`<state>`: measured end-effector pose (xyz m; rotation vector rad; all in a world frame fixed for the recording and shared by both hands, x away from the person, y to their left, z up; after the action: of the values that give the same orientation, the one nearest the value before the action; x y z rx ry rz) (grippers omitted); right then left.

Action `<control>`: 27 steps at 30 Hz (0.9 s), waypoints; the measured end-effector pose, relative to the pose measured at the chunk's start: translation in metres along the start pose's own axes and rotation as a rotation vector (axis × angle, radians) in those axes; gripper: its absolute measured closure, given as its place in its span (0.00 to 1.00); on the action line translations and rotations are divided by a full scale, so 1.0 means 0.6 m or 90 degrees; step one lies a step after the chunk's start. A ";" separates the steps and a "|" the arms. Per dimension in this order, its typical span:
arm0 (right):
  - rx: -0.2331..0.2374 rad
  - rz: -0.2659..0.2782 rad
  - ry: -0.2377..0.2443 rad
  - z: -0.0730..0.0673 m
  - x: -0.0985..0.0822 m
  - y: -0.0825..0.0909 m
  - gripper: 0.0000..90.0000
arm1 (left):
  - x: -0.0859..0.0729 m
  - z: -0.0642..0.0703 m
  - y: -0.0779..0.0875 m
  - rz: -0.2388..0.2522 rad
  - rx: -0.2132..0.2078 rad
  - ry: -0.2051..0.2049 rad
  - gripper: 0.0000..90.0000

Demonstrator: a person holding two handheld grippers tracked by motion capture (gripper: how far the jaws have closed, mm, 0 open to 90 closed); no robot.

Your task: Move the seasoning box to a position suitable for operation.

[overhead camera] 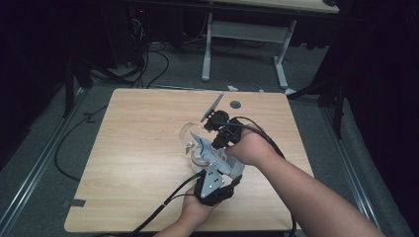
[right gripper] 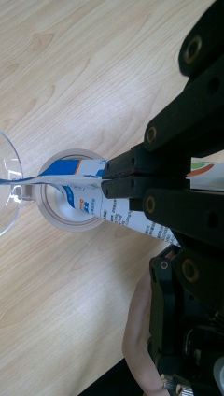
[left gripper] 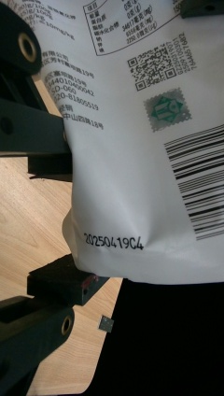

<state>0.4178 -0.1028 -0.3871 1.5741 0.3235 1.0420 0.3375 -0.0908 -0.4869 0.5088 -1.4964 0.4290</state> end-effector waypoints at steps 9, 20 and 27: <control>0.000 0.000 0.002 -0.002 0.002 0.000 1.00 | 0.001 0.000 0.001 0.003 -0.002 0.005 0.60; -0.001 -0.001 0.001 -0.003 0.002 0.000 1.00 | 0.001 0.000 0.001 0.004 -0.001 0.004 0.60; 0.000 -0.001 0.001 -0.003 0.003 0.001 1.00 | 0.002 0.001 0.001 0.007 -0.002 0.005 0.60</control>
<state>0.4170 -0.1005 -0.3862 1.5723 0.3251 1.0431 0.3369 -0.0906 -0.4857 0.4968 -1.4922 0.4365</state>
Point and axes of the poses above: each handheld gripper's, and its own axes: y roughly backward along the jaws, x roughly out of its top, z roughly to its right, the point moved 7 cm from there along -y, roughly forward along the jaws, and after that the axes turned 10 degrees about z, right-handed, at the moved point
